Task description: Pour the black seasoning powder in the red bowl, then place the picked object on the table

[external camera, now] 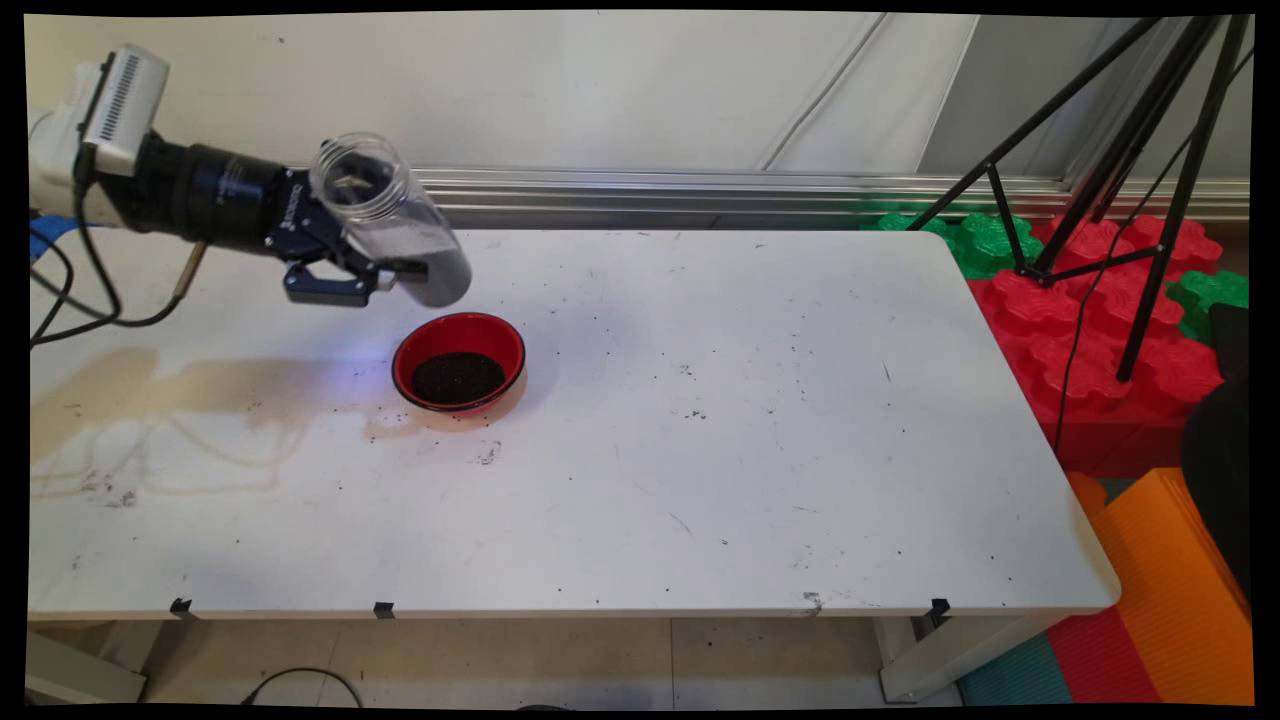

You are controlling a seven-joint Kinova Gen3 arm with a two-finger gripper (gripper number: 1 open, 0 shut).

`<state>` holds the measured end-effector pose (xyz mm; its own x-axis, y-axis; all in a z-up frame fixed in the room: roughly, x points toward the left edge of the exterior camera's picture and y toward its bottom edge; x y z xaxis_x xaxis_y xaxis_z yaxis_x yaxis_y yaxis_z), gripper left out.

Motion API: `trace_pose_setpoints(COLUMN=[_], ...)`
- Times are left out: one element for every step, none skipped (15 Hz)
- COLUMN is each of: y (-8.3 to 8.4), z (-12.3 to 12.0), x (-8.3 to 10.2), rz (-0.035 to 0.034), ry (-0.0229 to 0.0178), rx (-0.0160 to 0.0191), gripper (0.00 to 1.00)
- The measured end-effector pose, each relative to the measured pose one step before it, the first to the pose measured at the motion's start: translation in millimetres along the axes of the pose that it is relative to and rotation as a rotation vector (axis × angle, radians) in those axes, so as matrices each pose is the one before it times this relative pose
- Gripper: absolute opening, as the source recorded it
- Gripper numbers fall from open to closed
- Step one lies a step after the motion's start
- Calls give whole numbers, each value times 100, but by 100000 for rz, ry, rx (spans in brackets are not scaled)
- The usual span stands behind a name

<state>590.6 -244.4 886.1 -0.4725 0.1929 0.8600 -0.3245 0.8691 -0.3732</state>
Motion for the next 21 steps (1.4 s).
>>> trace_pose_setpoints(y=[364, 271, 379, 244, 372, 250, 360, 254, 367, 237, 363, 245, 347, 487, 343, 344, 254, 341, 223, 307, 347], z=[-248, -178, -224, -131, -185, -131, -164, -121, -143, -86, -123, -79, -89, -81, -9, -5, -4, 19, 22, 47, 71], x=[-169, -150, -264, -229, -357, -282, -428, -315, -482, -343, -514, -359, -530, -714, -531, -535, -360, -532, -359, -536, -616], rz=[-2215, -1394, -1933, -1203, -1680, -1104, -1520, -1020, -1431, -985, -1427, -975, -1362, -1660, -1092, -1078, -661, -877, -535, -790, -829], ry=[546, 345, 436, 192, 297, 102, 168, 83, 78, 39, 6, -2, -26, -64, -75, -101, -103, -197, -178, -310, -402], rx=[-1135, -724, -1083, -695, -996, -573, -867, -524, -876, -526, -762, -433, -650, -918, -704, -646, -418, -620, -422, -596, -630], gripper=[0, 0, 0, 0, 0, 0, 0, 0, 0, 0, 0, 0, 0, 0, 0, 0, 0, 0, 0, 0, 0])
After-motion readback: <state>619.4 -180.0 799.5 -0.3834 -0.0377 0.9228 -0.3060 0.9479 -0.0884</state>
